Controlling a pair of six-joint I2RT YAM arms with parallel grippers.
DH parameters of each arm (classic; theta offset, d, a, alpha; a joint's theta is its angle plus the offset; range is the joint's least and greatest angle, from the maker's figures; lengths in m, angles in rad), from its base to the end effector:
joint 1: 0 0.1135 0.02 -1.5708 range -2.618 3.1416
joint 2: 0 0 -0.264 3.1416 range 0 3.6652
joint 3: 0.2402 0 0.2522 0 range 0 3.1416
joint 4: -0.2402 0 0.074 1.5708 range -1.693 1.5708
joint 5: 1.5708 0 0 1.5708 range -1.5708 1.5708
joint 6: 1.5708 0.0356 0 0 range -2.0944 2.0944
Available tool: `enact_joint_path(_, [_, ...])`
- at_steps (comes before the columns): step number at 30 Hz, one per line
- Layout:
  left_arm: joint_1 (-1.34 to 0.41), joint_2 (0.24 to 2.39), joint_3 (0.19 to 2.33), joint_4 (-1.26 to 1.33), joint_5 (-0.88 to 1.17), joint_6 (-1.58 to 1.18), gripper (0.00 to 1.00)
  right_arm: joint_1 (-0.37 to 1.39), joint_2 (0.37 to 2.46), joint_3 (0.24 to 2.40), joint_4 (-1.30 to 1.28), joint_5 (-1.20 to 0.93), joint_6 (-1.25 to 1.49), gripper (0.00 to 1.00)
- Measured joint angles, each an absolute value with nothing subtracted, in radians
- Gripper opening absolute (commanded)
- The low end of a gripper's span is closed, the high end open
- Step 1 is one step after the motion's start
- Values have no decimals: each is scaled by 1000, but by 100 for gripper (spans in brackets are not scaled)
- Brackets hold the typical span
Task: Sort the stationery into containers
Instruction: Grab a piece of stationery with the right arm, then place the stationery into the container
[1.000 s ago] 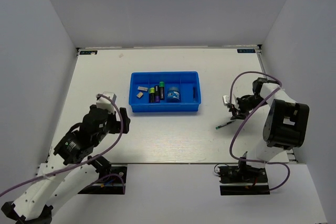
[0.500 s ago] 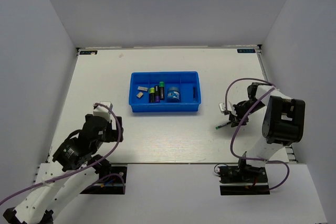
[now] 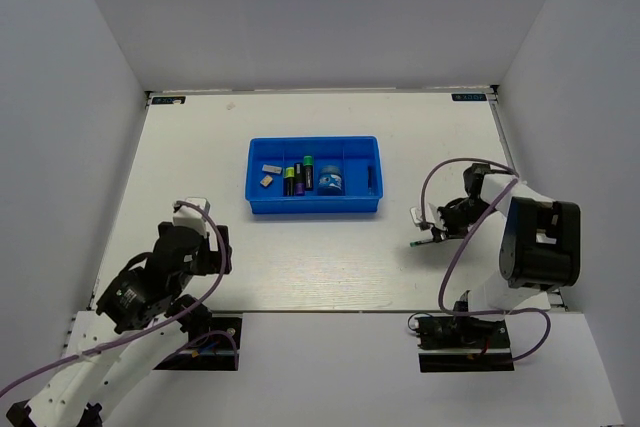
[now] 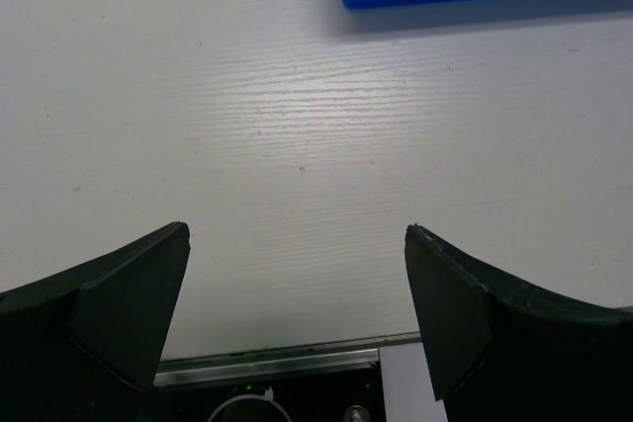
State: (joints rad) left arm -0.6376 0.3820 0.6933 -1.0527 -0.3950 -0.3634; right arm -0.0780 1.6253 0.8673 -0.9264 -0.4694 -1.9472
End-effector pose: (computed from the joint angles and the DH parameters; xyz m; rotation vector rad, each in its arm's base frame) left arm 0.0633 -0.0299 0.2719 0.1105 2.2423 -0.0798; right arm 0.2421 -0.0028 0.1472 -2.1997 1.6715 0.4831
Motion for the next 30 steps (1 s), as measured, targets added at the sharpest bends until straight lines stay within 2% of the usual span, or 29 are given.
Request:
enact_joint_path(1, [-638, 378, 693, -1056, -398, -364, 100, -76, 1613, 853, -911, -466, -1944, 0])
enact_joint_path(9, [-638, 355, 686, -1073, -405, -382, 100, -46, 1519, 800, -843, -445, -1898, 0])
enact_joint_path(14, [-638, 356, 644, -1073, -402, -406, 100, 20, 1505, 875, -899, -544, -1668, 0])
enact_joint_path(17, [-638, 357, 628, -1069, -392, -424, 100, 80, 1480, 1009, -873, -640, -1408, 0])
enact_joint_path(22, [-638, 361, 612, -1061, -369, -457, 100, 182, 1453, 1134, -657, -707, -730, 0])
enact_joint_path(27, [-638, 373, 611, -1055, -358, -478, 100, 276, 1527, 1161, -433, -646, -145, 0])
enact_joint_path(30, [-638, 393, 611, -1053, -355, -484, 100, 324, 1613, 1212, -401, -563, 102, 0])
